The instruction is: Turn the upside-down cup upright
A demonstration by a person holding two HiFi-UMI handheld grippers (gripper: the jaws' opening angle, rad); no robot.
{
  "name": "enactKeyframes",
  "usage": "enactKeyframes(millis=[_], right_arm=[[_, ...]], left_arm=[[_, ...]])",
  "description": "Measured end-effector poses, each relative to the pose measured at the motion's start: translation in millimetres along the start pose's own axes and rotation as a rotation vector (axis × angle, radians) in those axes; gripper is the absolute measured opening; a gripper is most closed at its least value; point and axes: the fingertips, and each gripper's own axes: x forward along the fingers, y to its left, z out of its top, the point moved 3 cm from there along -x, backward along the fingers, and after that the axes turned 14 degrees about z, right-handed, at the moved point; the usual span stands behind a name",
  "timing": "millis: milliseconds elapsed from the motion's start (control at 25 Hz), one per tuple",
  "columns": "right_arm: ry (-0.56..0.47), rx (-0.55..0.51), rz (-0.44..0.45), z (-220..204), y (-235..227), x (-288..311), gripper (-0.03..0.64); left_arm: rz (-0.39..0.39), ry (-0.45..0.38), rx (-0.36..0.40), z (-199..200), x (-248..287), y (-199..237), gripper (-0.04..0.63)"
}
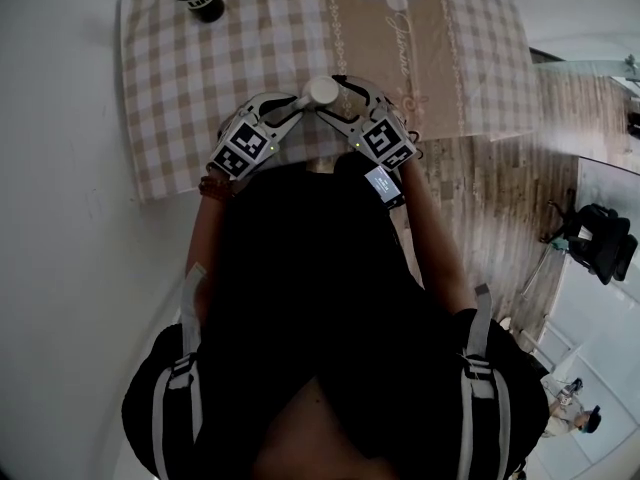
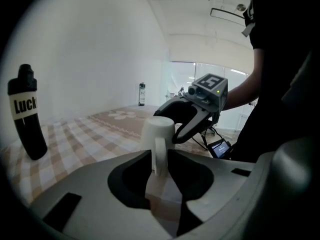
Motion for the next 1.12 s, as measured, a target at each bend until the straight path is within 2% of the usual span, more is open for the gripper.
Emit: enactKeyframes(millis=[160, 240, 320, 400, 520, 560, 600, 760, 960, 1120], right_arm=[[-0.101, -0.004, -0.012, 20, -1, -18, 0.280], [-0.153, -0.002, -0.044, 33, -6, -27, 0.233], [-0.205, -0.001, -0.091, 46, -12, -35, 0.226], [-0.242, -0.014, -0.150, 57, -19, -42, 0.148], [-0.262, -0.040, -0.253, 65, -27, -51, 0.110], [-0.273, -0.041, -0.298, 66, -31, -55, 0.045], [-0.287, -0.032, -0.336, 67, -34, -58, 0.008], [-0.308, 0.014, -0.368, 64, -37, -63, 0.006], [-0.281, 0.014, -0.381, 57, -35, -59, 0.006], [-0.282, 0.031, -0.387, 54, -33, -55, 0.006]], left_arm=[[0.035, -0.079, -0.016, 17, -16, 13, 0.118], [0.077, -0.130, -0.028, 28, -21, 21, 0.117], [0.135, -0.189, -0.038, 41, -24, 29, 0.072], [0.187, -0.250, -0.054, 54, -26, 36, 0.049], [0.253, -0.315, -0.054, 72, -27, 43, 0.041], [0.271, -0.324, -0.055, 78, -28, 45, 0.037], [0.282, -0.336, -0.065, 83, -29, 46, 0.009], [0.326, -0.413, -0.129, 106, -35, 54, 0.009], [0.408, -0.461, -0.132, 113, -41, 64, 0.009], [0.443, -0.416, -0.134, 95, -35, 67, 0.009]])
